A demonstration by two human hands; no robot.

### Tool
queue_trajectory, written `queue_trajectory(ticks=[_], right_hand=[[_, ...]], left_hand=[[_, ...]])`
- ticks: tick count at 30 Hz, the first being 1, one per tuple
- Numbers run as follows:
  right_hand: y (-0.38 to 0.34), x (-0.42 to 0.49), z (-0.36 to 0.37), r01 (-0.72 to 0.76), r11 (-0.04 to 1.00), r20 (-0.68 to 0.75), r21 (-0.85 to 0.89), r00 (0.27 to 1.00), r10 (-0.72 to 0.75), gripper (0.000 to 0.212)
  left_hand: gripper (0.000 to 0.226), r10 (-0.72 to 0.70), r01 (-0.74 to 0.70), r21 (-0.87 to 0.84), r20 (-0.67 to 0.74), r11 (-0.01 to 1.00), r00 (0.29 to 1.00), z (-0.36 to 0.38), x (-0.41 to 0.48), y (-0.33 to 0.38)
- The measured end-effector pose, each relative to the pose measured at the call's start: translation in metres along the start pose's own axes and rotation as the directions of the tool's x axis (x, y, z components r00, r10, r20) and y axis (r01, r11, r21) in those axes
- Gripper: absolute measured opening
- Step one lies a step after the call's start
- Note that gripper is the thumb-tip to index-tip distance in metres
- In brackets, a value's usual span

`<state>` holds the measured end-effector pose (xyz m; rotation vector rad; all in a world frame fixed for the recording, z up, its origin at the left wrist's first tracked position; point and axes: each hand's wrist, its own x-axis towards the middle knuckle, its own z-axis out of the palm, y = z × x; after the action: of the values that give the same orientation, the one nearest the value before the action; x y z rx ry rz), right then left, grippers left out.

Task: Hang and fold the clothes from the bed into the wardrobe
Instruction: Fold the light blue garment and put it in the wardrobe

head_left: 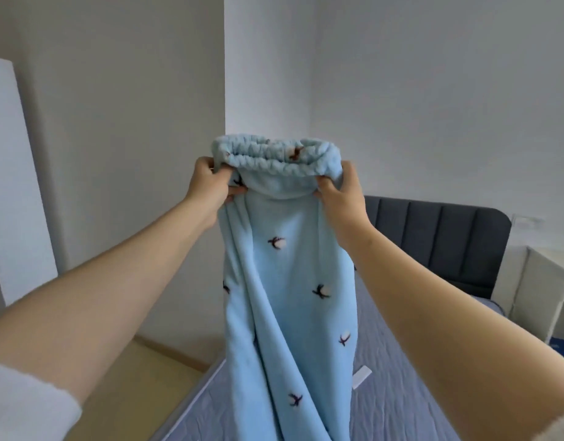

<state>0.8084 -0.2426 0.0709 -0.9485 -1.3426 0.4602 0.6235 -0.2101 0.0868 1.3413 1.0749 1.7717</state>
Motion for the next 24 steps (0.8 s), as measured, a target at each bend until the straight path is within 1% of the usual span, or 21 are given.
queue_trajectory(ticks=[2,4,5,6,8,9,11,13,15,17,18,19,21,24], right_hand=[[-0.019,0.024,0.019,0.097,0.995,-0.078,0.021,0.992,-0.095,0.009],[-0.032,0.043,0.036,0.178,0.984,-0.147,0.008,0.974,-0.175,0.01],[-0.035,0.05,0.044,0.192,0.981,-0.154,-0.001,0.97,-0.19,0.01],[-0.036,0.053,0.053,0.183,0.983,-0.141,-0.012,0.973,-0.183,0.009],[-0.034,0.053,0.067,0.127,0.991,-0.096,-0.051,0.987,-0.132,0.014],[-0.031,0.051,0.072,0.103,0.993,-0.084,-0.06,0.991,-0.107,0.017],[-0.026,0.047,0.077,0.064,0.997,-0.115,-0.037,0.991,-0.068,0.023],[-0.027,0.045,0.078,0.047,0.999,-0.174,0.0,0.984,-0.046,0.028],[-0.029,0.044,0.076,0.048,0.999,-0.208,0.003,0.977,-0.046,0.024],[-0.03,0.04,0.076,0.039,0.999,-0.211,-0.014,0.977,-0.041,0.024],[-0.029,0.037,0.077,0.037,0.999,-0.212,-0.024,0.976,-0.041,0.024],[-0.029,0.033,0.078,0.035,0.999,-0.22,-0.037,0.975,-0.042,0.023],[-0.028,0.025,0.079,0.042,0.998,-0.252,-0.054,0.966,-0.055,0.023],[-0.036,0.019,0.078,0.061,0.997,-0.306,-0.039,0.949,-0.07,0.026]], left_hand=[[0.014,0.079,-0.076,-0.09,0.027,0.993,0.997,-0.002,0.032,0.02],[0.014,0.112,-0.101,-0.139,0.074,0.985,0.991,-0.007,0.057,0.033],[0.012,0.088,-0.072,-0.143,0.111,0.987,0.99,-0.01,0.067,0.035],[0.012,0.036,-0.012,-0.147,0.162,0.989,0.986,-0.014,0.075,0.034],[0.033,-0.074,0.105,-0.114,0.245,0.988,0.967,-0.022,0.086,0.023],[0.042,-0.089,0.114,-0.084,0.259,0.99,0.962,-0.024,0.09,0.016],[0.047,-0.051,0.058,-0.02,0.241,0.998,0.969,-0.031,0.094,0.004],[0.039,0.028,-0.037,0.037,0.216,0.999,0.976,-0.041,0.098,-0.004],[0.028,0.12,-0.152,0.1,0.276,0.983,0.954,-0.051,0.099,-0.007],[0.018,0.139,-0.202,0.16,0.336,0.966,0.931,-0.06,0.096,-0.005],[0.01,0.119,-0.179,0.165,0.323,0.97,0.939,-0.064,0.093,-0.003],[0.011,0.094,-0.144,0.159,0.285,0.977,0.954,-0.068,0.09,-0.002],[0.021,0.054,-0.082,0.125,0.211,0.989,0.976,-0.072,0.084,0.002],[0.025,0.048,-0.054,0.028,0.167,0.998,0.985,-0.074,0.075,0.011]])
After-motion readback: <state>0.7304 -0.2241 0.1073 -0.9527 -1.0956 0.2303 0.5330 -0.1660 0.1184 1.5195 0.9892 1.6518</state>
